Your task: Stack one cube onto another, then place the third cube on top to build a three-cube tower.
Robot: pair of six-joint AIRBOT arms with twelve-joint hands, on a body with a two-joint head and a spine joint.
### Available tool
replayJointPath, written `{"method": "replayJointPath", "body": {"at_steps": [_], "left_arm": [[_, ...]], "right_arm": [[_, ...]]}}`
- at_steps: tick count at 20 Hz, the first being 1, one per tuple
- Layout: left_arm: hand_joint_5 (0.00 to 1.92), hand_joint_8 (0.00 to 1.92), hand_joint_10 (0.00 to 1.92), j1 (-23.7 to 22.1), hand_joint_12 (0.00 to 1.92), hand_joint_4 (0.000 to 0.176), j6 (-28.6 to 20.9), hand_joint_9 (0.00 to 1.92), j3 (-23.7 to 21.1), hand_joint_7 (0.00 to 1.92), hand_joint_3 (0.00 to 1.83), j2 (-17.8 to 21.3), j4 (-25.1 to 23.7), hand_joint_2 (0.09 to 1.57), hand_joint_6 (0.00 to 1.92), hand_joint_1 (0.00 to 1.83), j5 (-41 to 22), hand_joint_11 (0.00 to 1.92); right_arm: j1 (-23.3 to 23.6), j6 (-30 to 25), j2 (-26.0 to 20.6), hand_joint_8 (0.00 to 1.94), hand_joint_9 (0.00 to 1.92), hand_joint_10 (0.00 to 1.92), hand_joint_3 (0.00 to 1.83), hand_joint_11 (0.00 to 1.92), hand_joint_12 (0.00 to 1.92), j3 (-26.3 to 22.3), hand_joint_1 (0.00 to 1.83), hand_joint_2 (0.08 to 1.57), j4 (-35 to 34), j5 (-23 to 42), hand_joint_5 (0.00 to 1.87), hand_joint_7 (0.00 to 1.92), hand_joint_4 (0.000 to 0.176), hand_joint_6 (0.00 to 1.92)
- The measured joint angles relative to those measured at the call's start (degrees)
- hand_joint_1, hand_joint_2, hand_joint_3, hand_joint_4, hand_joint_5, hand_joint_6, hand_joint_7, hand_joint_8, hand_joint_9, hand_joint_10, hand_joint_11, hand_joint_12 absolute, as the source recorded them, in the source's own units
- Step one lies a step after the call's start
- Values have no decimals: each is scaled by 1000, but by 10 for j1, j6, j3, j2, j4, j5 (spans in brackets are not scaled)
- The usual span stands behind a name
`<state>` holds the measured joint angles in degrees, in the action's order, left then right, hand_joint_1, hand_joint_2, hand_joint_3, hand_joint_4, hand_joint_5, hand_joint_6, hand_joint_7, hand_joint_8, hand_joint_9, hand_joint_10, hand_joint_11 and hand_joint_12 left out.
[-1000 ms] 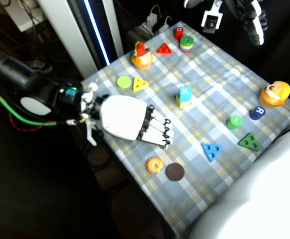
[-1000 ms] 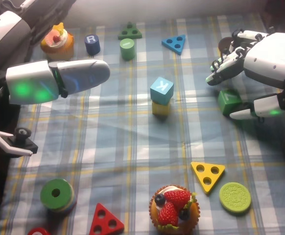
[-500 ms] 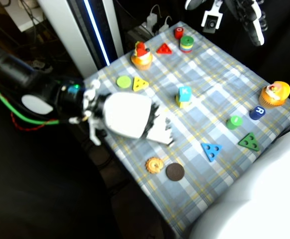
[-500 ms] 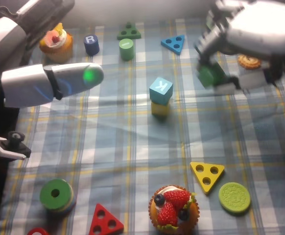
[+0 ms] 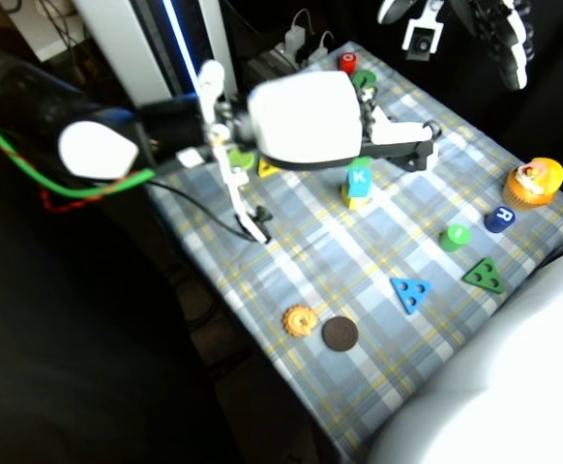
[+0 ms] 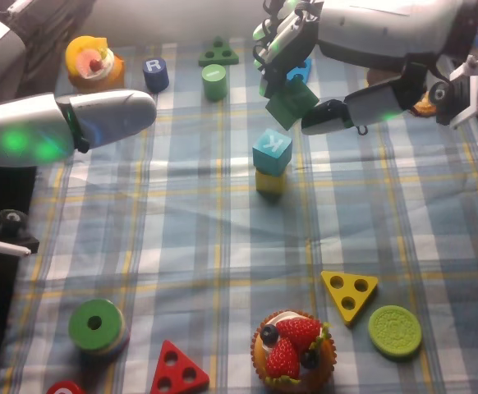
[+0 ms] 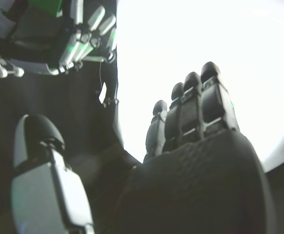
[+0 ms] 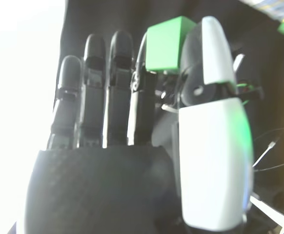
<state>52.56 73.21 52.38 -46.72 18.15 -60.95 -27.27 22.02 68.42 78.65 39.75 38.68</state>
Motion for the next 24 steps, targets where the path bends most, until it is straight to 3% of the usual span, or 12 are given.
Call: {"method": "replayJointPath", "body": {"at_steps": [5,8,10,11,14,18,19,24], "left_arm": [[115,10,11,0,90,161,0,99,0,114,0,1,-2,789,11,792,1,92],[129,9,9,-1,101,150,0,106,1,126,0,1,-2,788,12,819,2,102],[135,9,8,-1,103,162,0,109,2,133,1,1,0,795,11,806,3,105],[140,11,13,-1,112,153,0,123,3,142,0,1,-1,792,11,798,5,123],[128,6,10,-1,118,167,0,127,4,138,0,1,5,788,4,798,10,131],[139,5,8,-1,123,161,0,130,4,141,1,1,5,798,5,823,12,127],[138,6,9,-1,125,149,0,133,4,145,0,1,5,791,4,830,12,127],[143,2,4,-1,130,171,0,127,4,142,0,1,5,787,4,815,11,118]], "right_arm": [[0,-19,16,0,687,1,1,0,1155,12,1199,1021,17,-2,1202,921,0,594],[0,-20,22,4,689,4,0,0,1172,13,1198,1026,26,-1,1190,928,0,614],[0,-21,24,3,668,8,0,0,1119,13,1197,1028,26,-1,1186,919,0,621],[0,-21,24,3,671,12,0,0,1109,13,1196,1028,26,-2,1185,918,0,623],[0,-21,24,0,654,4,0,0,1057,13,1197,1030,30,-3,1179,900,0,633],[0,-21,24,0,637,0,0,0,1004,13,1194,1033,30,-9,1170,873,0,649],[0,-21,24,3,639,1,1,0,1032,13,1194,1038,32,-13,1157,863,0,671],[0,-21,26,0,563,2,0,0,903,15,1187,1050,32,-21,1123,812,0,733]]}}
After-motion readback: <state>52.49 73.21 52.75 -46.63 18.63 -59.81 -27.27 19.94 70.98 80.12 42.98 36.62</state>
